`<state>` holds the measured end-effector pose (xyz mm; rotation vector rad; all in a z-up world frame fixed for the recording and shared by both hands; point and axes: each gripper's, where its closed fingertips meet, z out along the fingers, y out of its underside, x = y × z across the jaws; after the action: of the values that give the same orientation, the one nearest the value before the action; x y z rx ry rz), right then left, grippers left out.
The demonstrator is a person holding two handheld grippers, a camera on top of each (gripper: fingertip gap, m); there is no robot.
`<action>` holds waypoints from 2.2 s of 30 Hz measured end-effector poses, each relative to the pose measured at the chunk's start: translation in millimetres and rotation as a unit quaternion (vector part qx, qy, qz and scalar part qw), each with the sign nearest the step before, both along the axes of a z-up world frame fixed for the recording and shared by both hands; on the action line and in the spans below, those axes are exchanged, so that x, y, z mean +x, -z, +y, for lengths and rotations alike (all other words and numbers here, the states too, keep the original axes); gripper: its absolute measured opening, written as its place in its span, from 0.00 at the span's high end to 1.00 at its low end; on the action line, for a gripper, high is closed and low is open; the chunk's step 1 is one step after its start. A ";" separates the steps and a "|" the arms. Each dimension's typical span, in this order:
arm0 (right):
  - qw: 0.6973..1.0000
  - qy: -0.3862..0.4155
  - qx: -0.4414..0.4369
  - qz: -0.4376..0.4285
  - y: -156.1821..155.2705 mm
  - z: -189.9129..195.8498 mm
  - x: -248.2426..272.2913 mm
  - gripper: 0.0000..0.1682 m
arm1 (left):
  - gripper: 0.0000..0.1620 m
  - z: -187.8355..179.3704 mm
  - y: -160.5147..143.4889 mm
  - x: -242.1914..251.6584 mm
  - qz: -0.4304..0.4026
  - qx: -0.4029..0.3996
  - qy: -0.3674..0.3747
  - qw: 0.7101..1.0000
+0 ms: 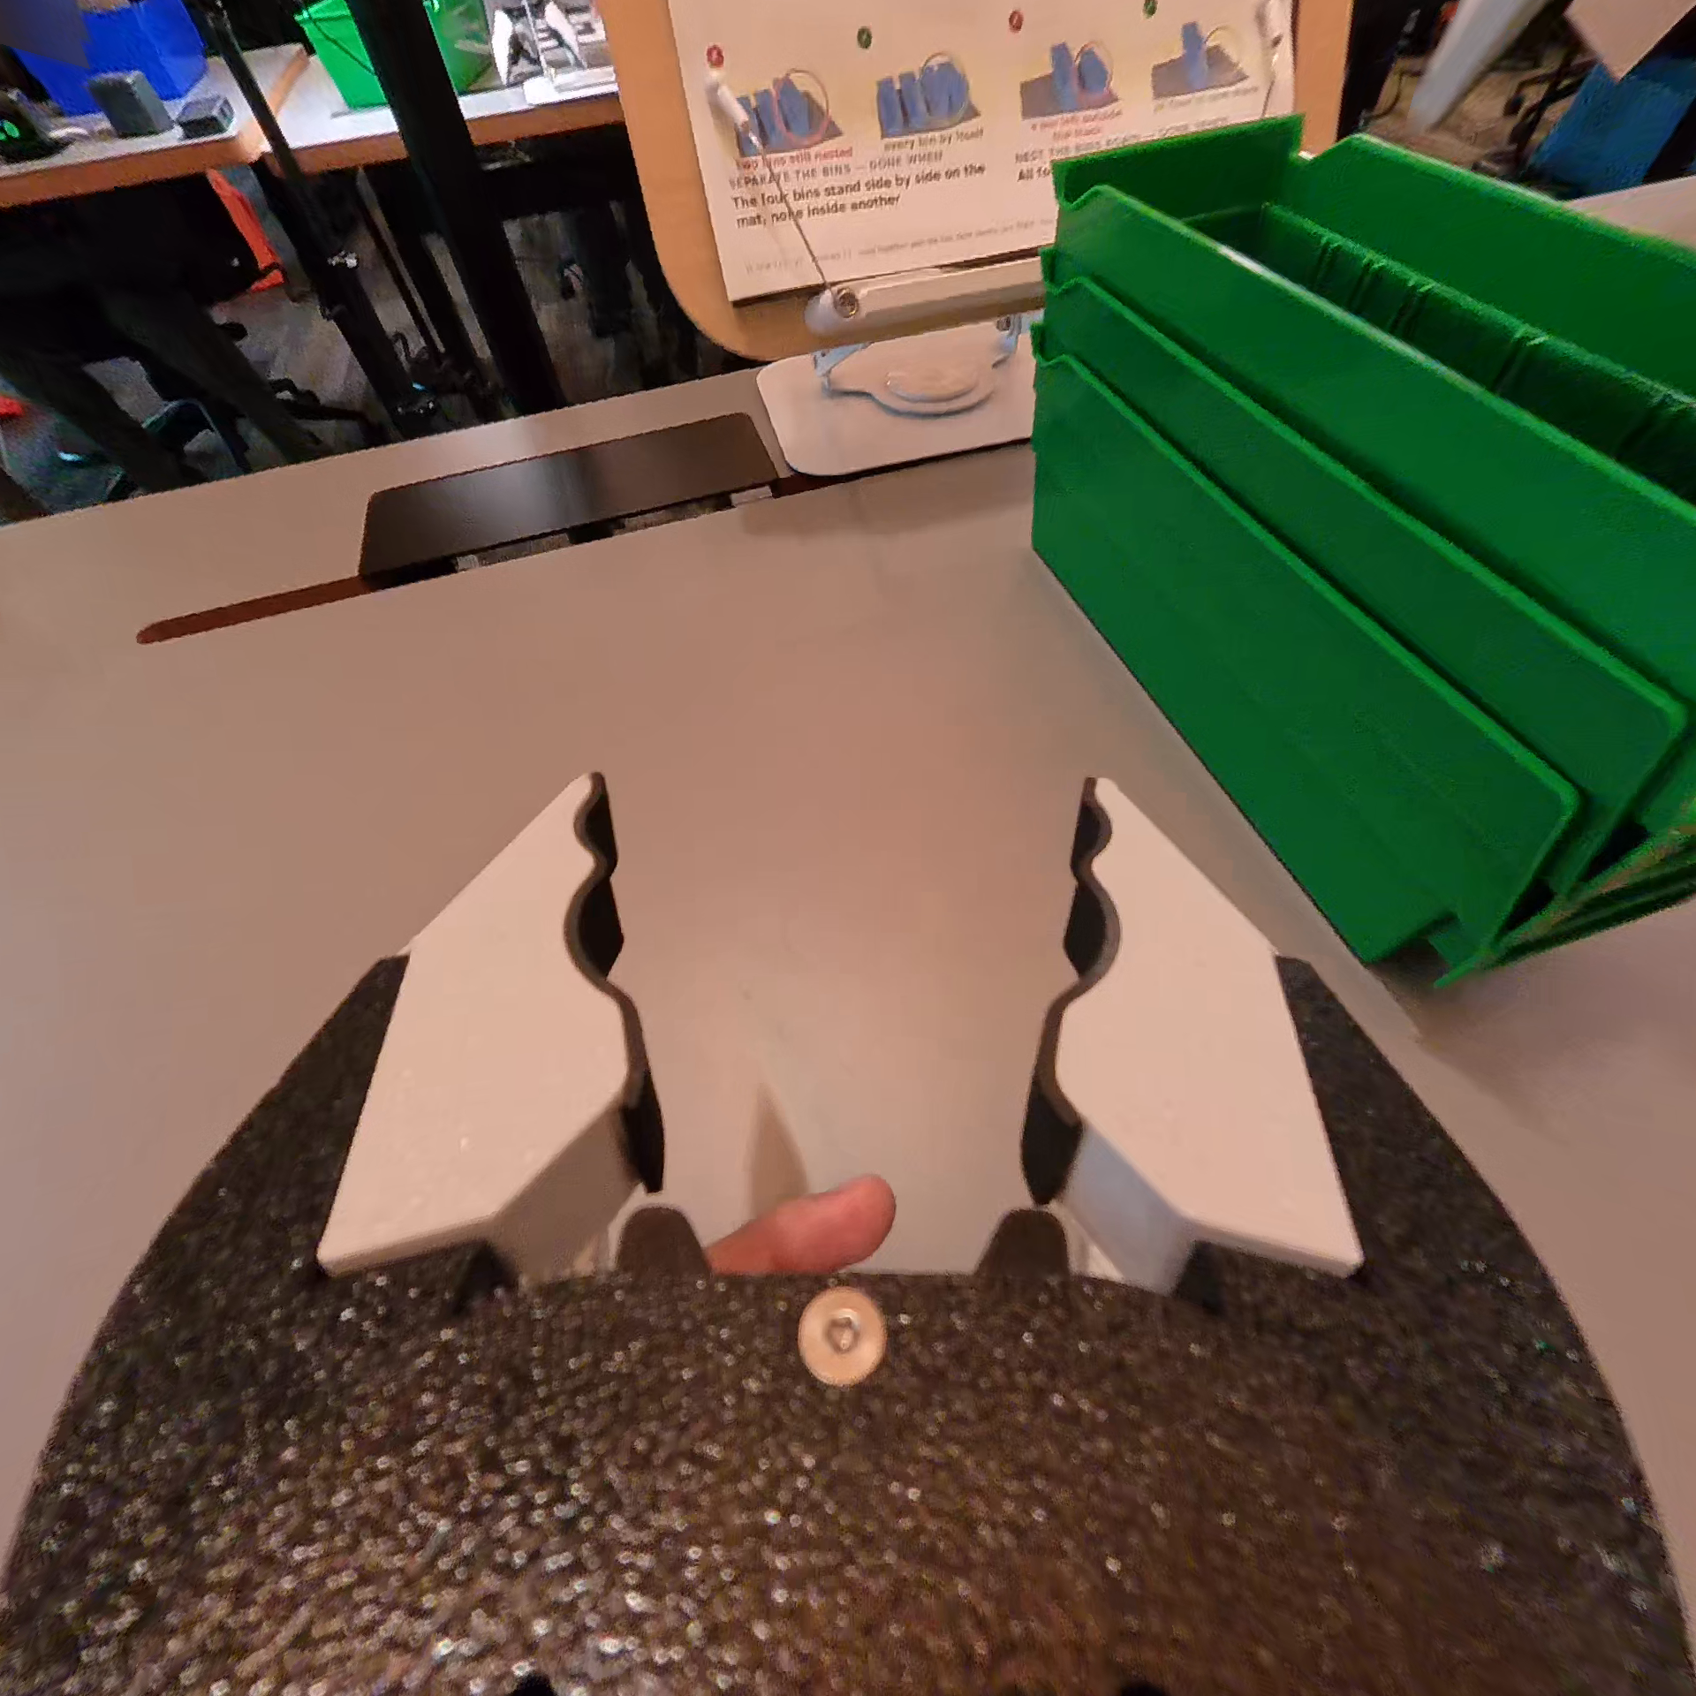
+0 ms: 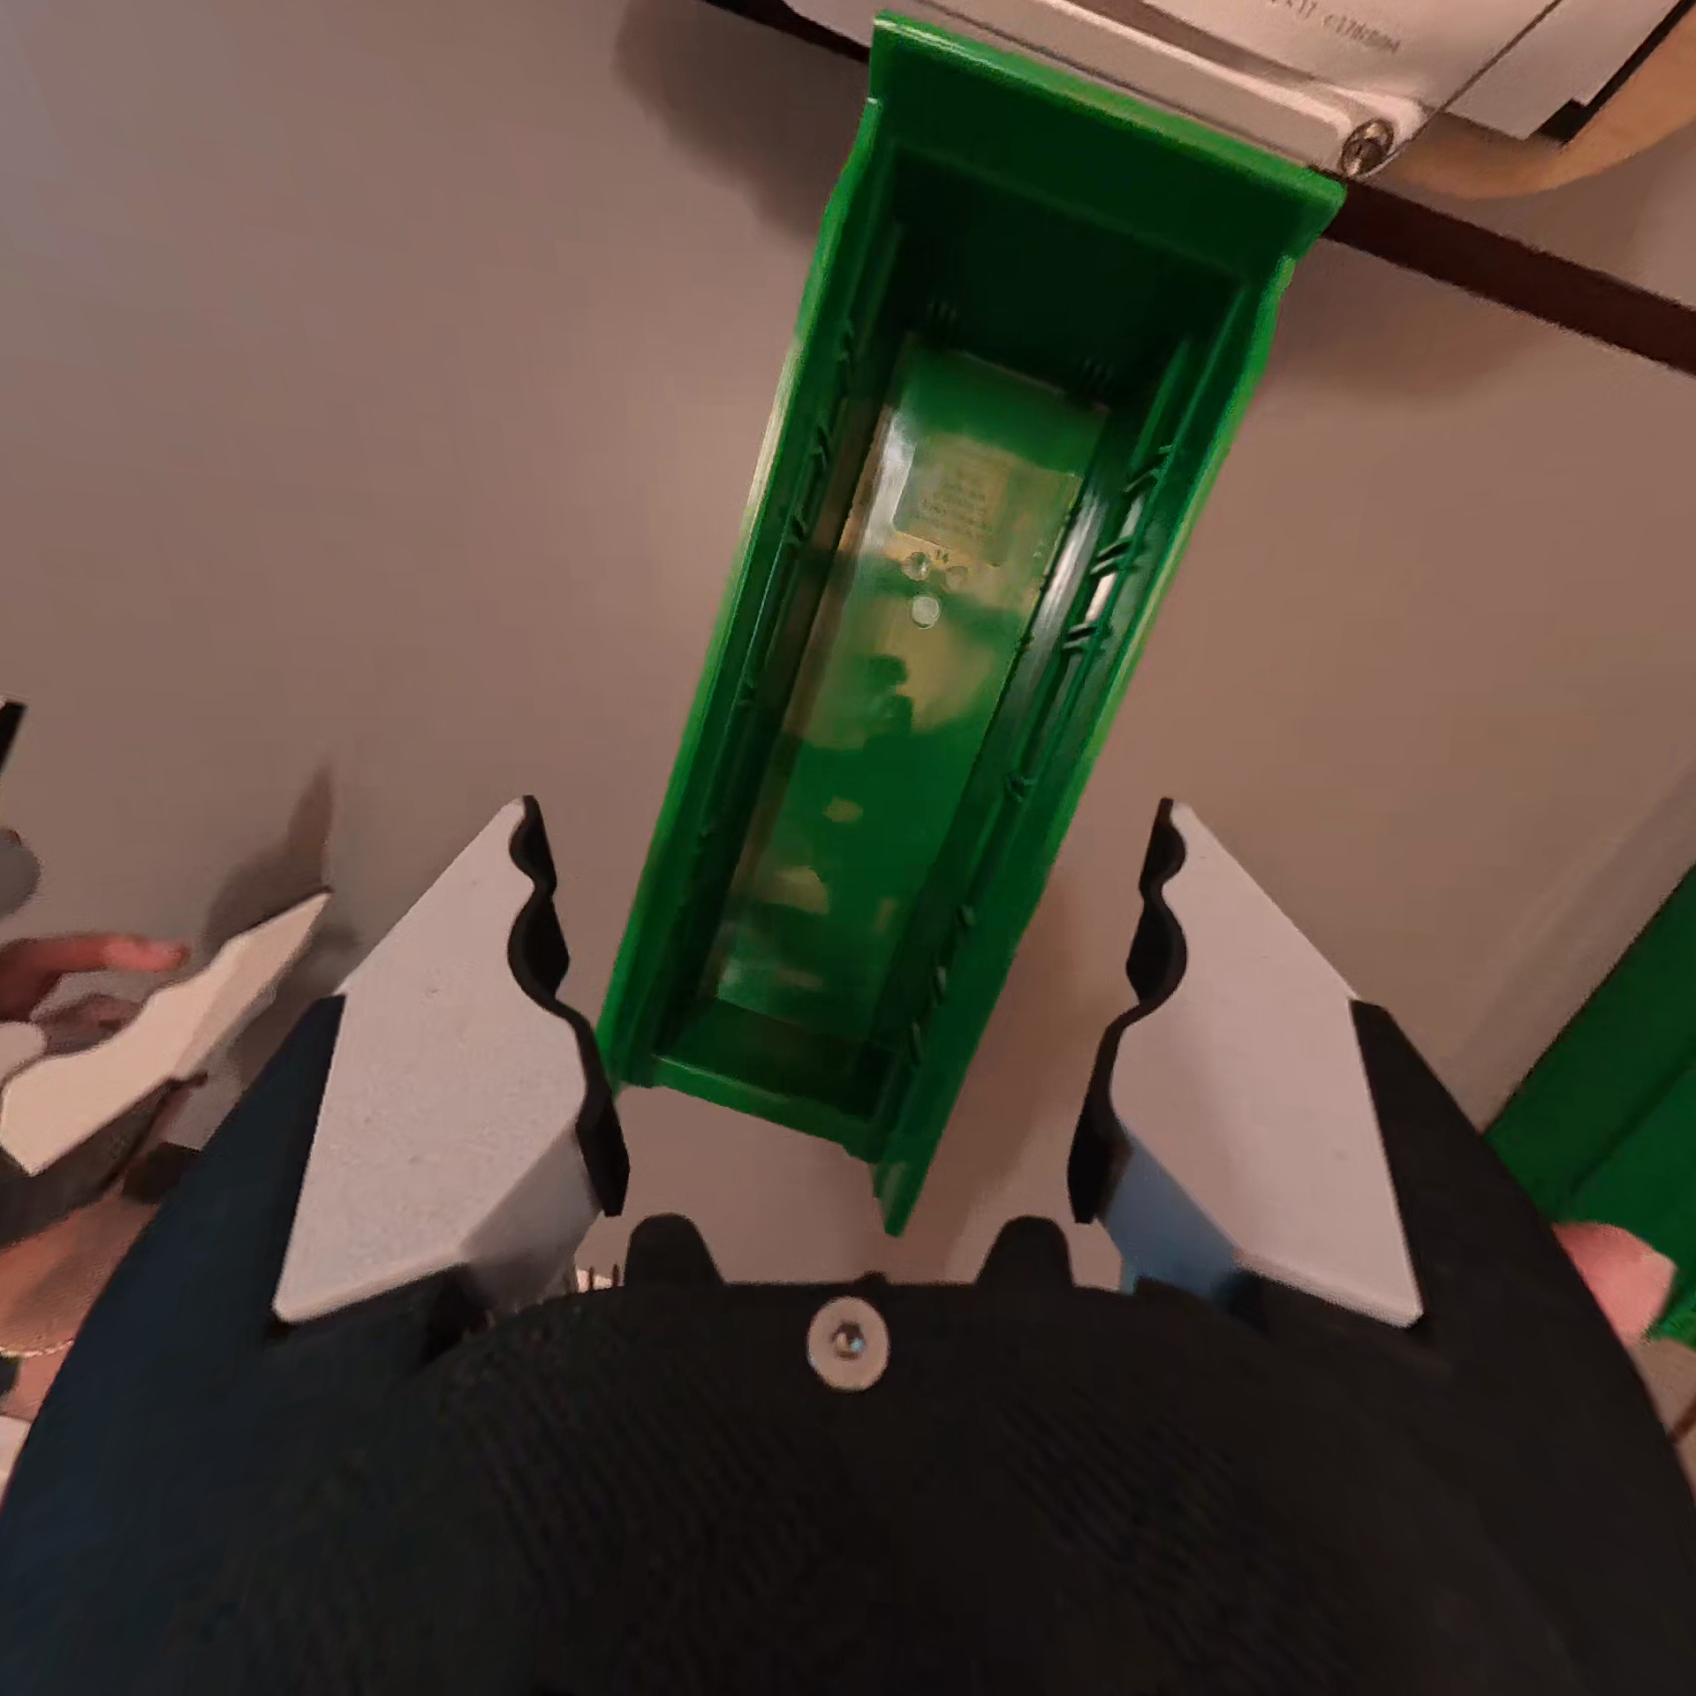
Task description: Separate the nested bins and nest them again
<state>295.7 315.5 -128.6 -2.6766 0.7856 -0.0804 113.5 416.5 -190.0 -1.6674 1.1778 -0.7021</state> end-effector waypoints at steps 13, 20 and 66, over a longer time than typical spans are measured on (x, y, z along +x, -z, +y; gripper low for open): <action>0.997 0.055 -0.056 -0.008 35.6 7.6 9.0 0.27 | 0.39 1.5 -8.6 -6.3 -0.012 -0.009 0.001 1.000; 0.995 0.073 -0.074 0.002 55.5 2.3 16.8 0.26 | 0.39 0.3 -9.5 -5.0 -0.015 -0.010 0.003 1.000; 0.989 0.070 -0.100 0.090 63.0 -7.9 8.5 0.36 | 0.39 -4.3 7.5 2.2 0.012 -0.021 0.014 1.000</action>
<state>304.2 307.6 -191.7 -2.8418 1.0735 0.0512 115.7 412.2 -197.6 -1.7012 1.2136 -0.7295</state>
